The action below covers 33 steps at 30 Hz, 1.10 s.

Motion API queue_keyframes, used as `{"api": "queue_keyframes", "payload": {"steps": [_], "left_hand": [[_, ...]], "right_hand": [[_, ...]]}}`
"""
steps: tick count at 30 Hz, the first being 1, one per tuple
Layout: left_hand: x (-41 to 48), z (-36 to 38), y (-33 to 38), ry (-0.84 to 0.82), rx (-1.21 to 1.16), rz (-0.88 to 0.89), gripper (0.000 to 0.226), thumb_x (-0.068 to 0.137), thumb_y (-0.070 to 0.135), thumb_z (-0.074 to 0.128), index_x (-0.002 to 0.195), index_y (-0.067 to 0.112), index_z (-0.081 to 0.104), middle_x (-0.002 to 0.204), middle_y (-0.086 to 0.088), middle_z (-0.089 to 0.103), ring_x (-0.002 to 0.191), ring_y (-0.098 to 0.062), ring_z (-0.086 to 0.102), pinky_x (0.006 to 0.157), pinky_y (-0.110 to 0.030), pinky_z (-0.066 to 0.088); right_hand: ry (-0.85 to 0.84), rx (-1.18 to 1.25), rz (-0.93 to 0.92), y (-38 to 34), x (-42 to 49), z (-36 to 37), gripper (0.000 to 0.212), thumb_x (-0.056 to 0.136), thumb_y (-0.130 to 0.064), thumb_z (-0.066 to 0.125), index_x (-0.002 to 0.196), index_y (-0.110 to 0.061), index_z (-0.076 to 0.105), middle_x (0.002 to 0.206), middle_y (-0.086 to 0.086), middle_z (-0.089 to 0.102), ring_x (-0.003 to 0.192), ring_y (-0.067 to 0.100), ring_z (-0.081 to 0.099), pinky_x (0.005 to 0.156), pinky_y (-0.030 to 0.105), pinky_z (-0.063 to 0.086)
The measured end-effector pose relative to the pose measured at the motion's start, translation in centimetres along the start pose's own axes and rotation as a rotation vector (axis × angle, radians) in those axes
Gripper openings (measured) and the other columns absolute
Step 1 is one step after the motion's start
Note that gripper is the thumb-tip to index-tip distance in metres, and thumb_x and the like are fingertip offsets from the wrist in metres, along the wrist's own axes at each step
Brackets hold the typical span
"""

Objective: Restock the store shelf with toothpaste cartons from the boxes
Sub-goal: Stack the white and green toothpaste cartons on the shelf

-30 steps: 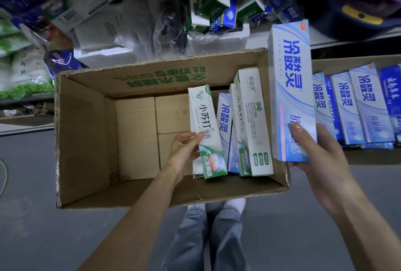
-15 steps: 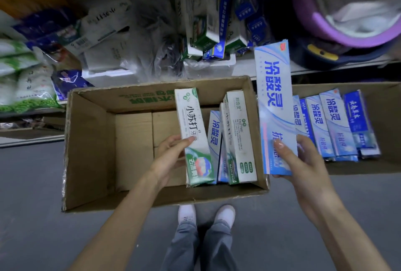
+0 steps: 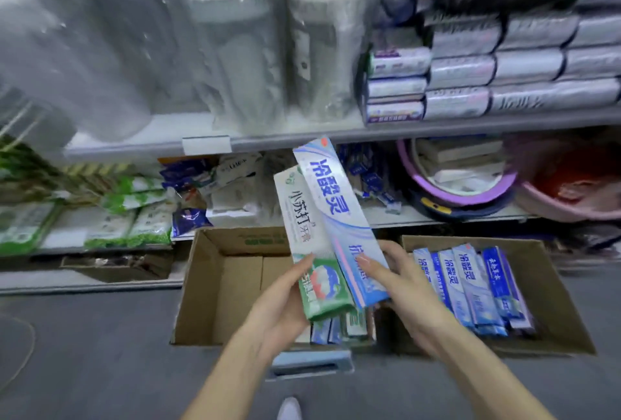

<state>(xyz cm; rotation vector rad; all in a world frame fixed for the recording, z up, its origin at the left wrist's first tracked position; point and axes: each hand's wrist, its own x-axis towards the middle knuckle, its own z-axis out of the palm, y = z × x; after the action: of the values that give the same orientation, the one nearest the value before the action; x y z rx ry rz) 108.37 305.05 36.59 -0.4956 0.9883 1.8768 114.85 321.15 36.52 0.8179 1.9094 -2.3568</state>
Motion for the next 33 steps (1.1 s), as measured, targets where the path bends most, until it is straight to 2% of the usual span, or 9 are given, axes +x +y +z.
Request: {"api": "queue_keyframes", "payload": {"steps": [3,5,10,15,19,23,26,29,33], "left_hand": [[-4.6,3.8,-1.4,-0.261,-0.026,-0.116,0.069,0.061,0.019,0.090,0.124,0.004,0.064,0.129,-0.024,0.059,0.114,-0.043,0.060,0.093,-0.070,0.041],[-7.7,6.7,-2.5,-0.392,-0.079,-0.158,0.067,0.057,0.013,0.092,0.118,0.000,0.067,0.126,-0.027,0.059,0.110,-0.047,0.060,0.090,-0.078,0.032],[-14.2,15.5,-2.6,-0.278,0.028,-0.035,0.047,0.070,0.029,0.074,0.108,0.003,0.069,0.104,-0.024,0.070,0.082,-0.036,0.072,0.062,-0.056,0.058],[-20.0,22.8,1.8,-0.276,0.049,0.207,0.039,0.074,0.034,0.067,0.100,0.006,0.072,0.098,-0.021,0.072,0.075,-0.032,0.073,0.050,-0.045,0.058],[-24.0,25.9,7.2,-0.388,0.105,0.317,0.059,0.065,0.039,0.076,0.113,0.005,0.069,0.117,-0.024,0.065,0.089,-0.035,0.071,0.049,-0.040,0.059],[-26.3,27.0,12.6,-0.522,0.098,0.408,0.098,0.043,0.011,0.096,0.132,0.002,0.056,0.128,-0.030,0.057,0.097,-0.041,0.068,0.055,-0.035,0.061],[-26.4,26.9,16.8,-0.511,0.138,0.495,0.102,0.039,0.008,0.096,0.133,0.008,0.056,0.134,-0.021,0.056,0.108,-0.036,0.064,0.054,-0.032,0.060],[-26.0,27.1,20.8,-0.424,0.109,0.579,0.103,0.039,0.007,0.095,0.133,0.013,0.055,0.133,-0.015,0.058,0.116,-0.032,0.059,0.049,-0.031,0.057],[-24.8,28.3,23.7,-0.285,0.042,0.646,0.058,0.071,0.010,0.073,0.126,0.016,0.058,0.120,-0.015,0.065,0.100,-0.033,0.065,0.050,-0.033,0.058]], "right_hand": [[-0.028,-0.043,-0.096,-5.3,-3.3,-2.4,0.021,0.084,-0.017,0.067,0.104,-0.010,0.062,0.094,0.002,0.073,0.073,0.012,0.065,0.053,0.018,0.045],[-0.051,-0.070,-0.141,-8.9,-5.9,-4.5,0.020,0.087,-0.016,0.064,0.106,-0.010,0.062,0.096,0.000,0.073,0.072,0.008,0.065,0.052,0.015,0.045],[-0.078,-0.104,-0.249,-17.6,-11.7,-8.2,0.024,0.088,-0.010,0.062,0.112,-0.007,0.059,0.091,0.000,0.071,0.065,0.008,0.064,0.049,0.021,0.048],[-0.106,-0.071,-0.410,-26.5,-14.9,-8.9,0.020,0.090,-0.008,0.059,0.109,-0.011,0.063,0.088,0.000,0.071,0.065,0.008,0.064,0.056,0.024,0.050],[-0.112,-0.027,-0.533,-33.1,-14.9,-8.2,0.019,0.089,-0.011,0.059,0.107,-0.013,0.066,0.089,-0.002,0.072,0.069,0.006,0.063,0.056,0.018,0.048],[-0.078,0.009,-0.578,-37.5,-13.1,-6.5,0.011,0.092,-0.016,0.058,0.093,-0.011,0.069,0.077,-0.002,0.070,0.063,0.010,0.058,0.051,0.020,0.045],[0.006,0.000,-0.626,-40.0,-10.9,-5.9,0.014,0.091,-0.019,0.060,0.085,-0.010,0.068,0.074,0.004,0.067,0.059,0.013,0.057,0.048,0.023,0.045],[0.110,-0.112,-0.669,-42.0,-8.5,-6.3,0.014,0.091,-0.020,0.062,0.098,-0.009,0.068,0.079,0.006,0.065,0.059,0.010,0.057,0.044,0.018,0.045],[0.228,-0.264,-0.718,-44.1,-5.5,-8.4,0.017,0.086,-0.010,0.067,0.102,-0.004,0.066,0.081,0.011,0.064,0.055,0.008,0.060,0.044,0.019,0.046]]}}
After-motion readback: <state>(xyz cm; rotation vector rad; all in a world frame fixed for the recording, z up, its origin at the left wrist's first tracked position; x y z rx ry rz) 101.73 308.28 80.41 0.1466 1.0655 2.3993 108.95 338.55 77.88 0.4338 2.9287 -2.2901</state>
